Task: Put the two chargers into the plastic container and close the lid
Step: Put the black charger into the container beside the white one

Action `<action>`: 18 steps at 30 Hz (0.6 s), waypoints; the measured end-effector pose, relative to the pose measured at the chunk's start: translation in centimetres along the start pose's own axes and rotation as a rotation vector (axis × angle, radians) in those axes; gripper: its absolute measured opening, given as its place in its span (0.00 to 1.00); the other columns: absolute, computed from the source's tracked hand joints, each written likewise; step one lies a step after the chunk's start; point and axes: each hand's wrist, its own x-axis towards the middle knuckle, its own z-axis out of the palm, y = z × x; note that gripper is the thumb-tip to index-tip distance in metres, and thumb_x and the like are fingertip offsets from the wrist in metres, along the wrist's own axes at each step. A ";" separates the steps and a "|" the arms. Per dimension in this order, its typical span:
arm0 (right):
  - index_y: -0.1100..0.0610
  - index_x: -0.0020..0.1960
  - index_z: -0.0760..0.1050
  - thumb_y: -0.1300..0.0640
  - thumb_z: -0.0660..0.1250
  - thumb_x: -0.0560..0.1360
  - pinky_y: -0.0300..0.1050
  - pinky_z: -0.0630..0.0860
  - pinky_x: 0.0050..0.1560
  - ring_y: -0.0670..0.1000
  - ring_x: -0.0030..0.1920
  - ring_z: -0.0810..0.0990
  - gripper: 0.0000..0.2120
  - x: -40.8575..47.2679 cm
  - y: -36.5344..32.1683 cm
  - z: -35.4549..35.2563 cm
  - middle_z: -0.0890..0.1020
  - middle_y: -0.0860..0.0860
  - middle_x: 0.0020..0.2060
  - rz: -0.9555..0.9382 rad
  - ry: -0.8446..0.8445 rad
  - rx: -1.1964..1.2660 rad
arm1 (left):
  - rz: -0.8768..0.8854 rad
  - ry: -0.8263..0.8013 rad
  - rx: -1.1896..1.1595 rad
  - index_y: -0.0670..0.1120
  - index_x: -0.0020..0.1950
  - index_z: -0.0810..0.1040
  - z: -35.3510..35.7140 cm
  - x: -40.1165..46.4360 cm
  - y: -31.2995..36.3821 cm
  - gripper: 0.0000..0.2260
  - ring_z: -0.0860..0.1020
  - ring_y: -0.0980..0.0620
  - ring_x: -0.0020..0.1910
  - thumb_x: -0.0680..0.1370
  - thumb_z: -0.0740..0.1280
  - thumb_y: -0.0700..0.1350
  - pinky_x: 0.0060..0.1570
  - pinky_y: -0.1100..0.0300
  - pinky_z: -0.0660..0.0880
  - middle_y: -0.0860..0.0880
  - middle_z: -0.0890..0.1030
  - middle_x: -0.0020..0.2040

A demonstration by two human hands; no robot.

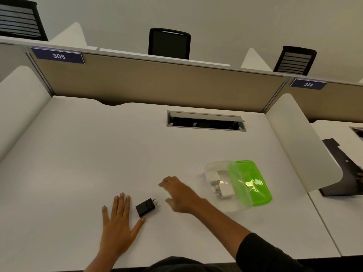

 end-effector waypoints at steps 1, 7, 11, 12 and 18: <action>0.56 0.77 0.64 0.59 0.71 0.77 0.56 0.74 0.70 0.56 0.75 0.64 0.32 0.5 -0.9 0.9 0.67 0.55 0.75 -0.021 -0.052 -0.034 | 0.000 0.000 -0.003 0.46 0.88 0.46 0.0 0.0 0.0 0.46 0.46 0.44 0.88 0.80 0.52 0.74 0.83 0.30 0.50 0.46 0.46 0.89; 0.58 0.75 0.67 0.62 0.73 0.74 0.59 0.77 0.64 0.59 0.71 0.69 0.31 2.2 -3.4 4.7 0.70 0.57 0.73 -0.106 -0.133 -0.167 | -0.009 -0.007 -0.013 0.47 0.88 0.47 0.2 0.0 0.0 0.46 0.46 0.44 0.88 0.80 0.52 0.75 0.83 0.30 0.50 0.45 0.47 0.89; 0.57 0.69 0.71 0.61 0.76 0.72 0.57 0.79 0.55 0.59 0.61 0.75 0.28 2.5 -3.8 5.8 0.75 0.56 0.64 -0.112 -0.103 -0.225 | -0.005 -0.003 -0.015 0.47 0.88 0.47 0.2 0.0 0.0 0.46 0.47 0.43 0.88 0.80 0.52 0.75 0.83 0.30 0.50 0.45 0.47 0.89; 0.57 0.68 0.72 0.62 0.76 0.71 0.56 0.78 0.53 0.59 0.59 0.76 0.27 2.5 -3.8 6.1 0.76 0.56 0.63 -0.109 -0.089 -0.231 | -0.003 -0.002 -0.016 0.47 0.88 0.47 0.2 0.0 0.0 0.46 0.47 0.43 0.88 0.80 0.52 0.75 0.83 0.30 0.50 0.45 0.47 0.89; 0.58 0.63 0.73 0.67 0.74 0.71 0.56 0.79 0.50 0.59 0.57 0.77 0.23 2.3 -4.1 6.5 0.76 0.56 0.59 -0.067 -0.044 -0.216 | 0.001 -0.004 -0.032 0.47 0.88 0.47 0.5 0.2 -0.2 0.46 0.46 0.44 0.88 0.79 0.54 0.74 0.83 0.30 0.50 0.46 0.47 0.89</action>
